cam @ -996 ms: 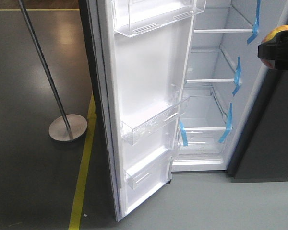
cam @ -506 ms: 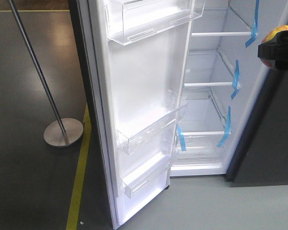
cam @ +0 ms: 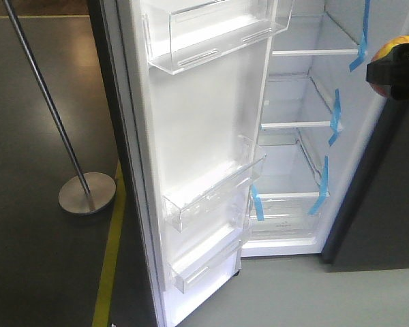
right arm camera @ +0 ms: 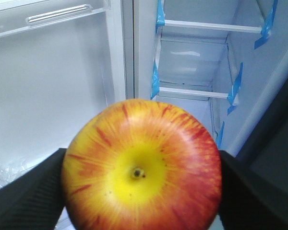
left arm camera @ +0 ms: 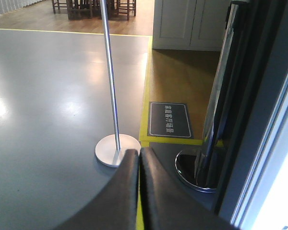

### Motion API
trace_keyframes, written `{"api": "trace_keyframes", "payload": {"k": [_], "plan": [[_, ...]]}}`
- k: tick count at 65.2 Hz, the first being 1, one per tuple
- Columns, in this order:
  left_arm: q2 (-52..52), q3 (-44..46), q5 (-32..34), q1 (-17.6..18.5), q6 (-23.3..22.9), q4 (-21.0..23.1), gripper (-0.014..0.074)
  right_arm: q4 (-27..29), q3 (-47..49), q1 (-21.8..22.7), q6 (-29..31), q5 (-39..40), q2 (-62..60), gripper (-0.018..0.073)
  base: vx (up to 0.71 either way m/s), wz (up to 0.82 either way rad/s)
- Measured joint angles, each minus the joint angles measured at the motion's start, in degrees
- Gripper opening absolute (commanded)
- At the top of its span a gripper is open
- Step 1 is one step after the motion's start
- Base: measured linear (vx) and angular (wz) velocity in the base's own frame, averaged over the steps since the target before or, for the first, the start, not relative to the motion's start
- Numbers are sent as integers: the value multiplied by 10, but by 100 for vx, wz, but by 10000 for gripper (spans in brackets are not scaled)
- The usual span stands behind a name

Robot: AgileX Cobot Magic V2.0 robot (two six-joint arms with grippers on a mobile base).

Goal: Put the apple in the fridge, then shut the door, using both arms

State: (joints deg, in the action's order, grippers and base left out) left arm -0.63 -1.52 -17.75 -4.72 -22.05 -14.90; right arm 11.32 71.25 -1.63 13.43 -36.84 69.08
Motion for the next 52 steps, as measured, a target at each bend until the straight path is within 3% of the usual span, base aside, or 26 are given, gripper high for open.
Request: {"api": "trace_keyframes", "payload": {"k": [52], "plan": [[0,0,0,0,0,0,-8,0,0,0,0,0,0,168,5,0]]}}
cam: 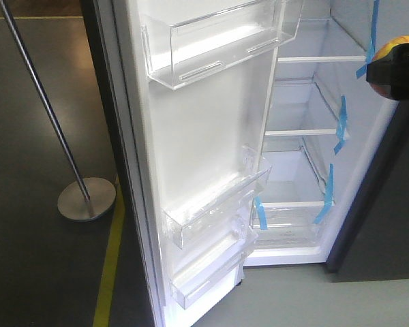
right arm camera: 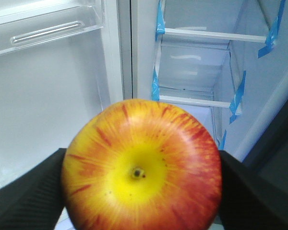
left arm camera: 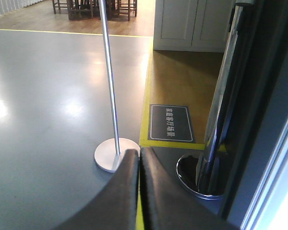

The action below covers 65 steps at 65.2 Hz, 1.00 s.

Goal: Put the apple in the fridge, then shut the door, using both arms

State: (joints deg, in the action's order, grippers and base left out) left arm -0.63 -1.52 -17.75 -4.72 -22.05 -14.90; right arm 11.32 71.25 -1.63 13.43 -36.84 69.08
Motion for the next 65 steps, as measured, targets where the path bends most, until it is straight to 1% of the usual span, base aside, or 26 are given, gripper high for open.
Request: {"api": "trace_keyframes", "payload": {"k": [65], "plan": [[0,0,0,0,0,0,-8,0,0,0,0,0,0,168,3,1]]}}
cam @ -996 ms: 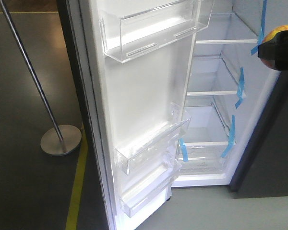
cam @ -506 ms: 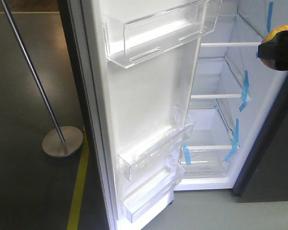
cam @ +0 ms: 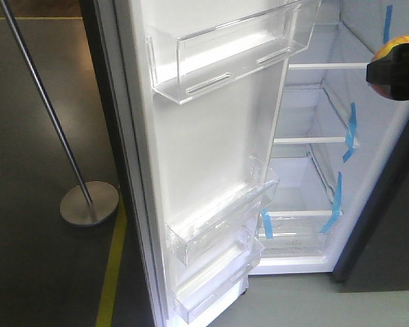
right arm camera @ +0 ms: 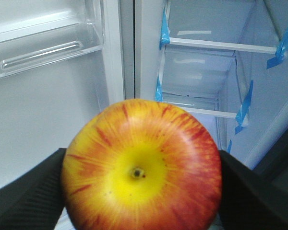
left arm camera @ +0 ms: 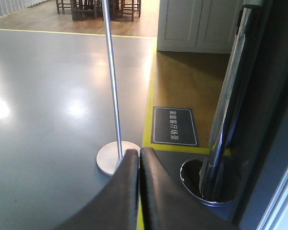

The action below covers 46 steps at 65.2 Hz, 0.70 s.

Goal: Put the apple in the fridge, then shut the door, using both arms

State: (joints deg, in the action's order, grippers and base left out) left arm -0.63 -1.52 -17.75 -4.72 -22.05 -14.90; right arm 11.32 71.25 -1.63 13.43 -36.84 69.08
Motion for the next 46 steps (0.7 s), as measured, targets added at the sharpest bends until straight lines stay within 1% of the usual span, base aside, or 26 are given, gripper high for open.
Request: {"api": "trace_keyframes", "payload": {"k": [46], "plan": [[0,0,0,0,0,0,-8,0,0,0,0,0,0,168,3,0]]}}
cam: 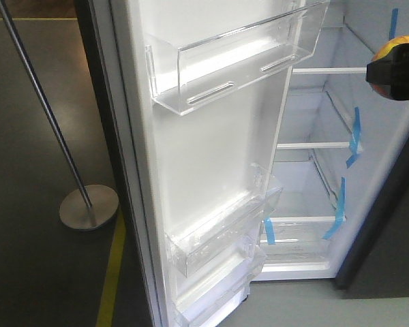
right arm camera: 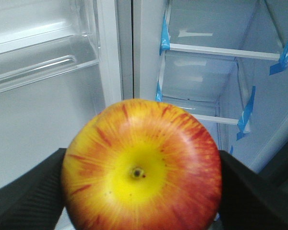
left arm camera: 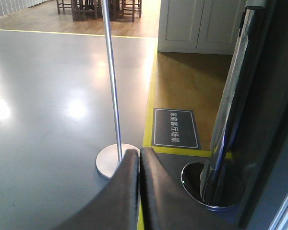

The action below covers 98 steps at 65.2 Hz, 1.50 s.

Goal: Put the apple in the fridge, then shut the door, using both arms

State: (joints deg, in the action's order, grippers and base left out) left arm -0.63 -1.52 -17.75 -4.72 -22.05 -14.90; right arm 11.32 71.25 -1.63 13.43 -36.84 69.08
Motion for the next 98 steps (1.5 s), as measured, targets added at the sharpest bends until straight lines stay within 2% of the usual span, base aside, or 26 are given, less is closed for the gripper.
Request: {"api": "trace_keyframes", "payload": {"k": [98], "plan": [[0,0,0,0,0,0,-8,0,0,0,0,0,0,168,2,-1]]}}
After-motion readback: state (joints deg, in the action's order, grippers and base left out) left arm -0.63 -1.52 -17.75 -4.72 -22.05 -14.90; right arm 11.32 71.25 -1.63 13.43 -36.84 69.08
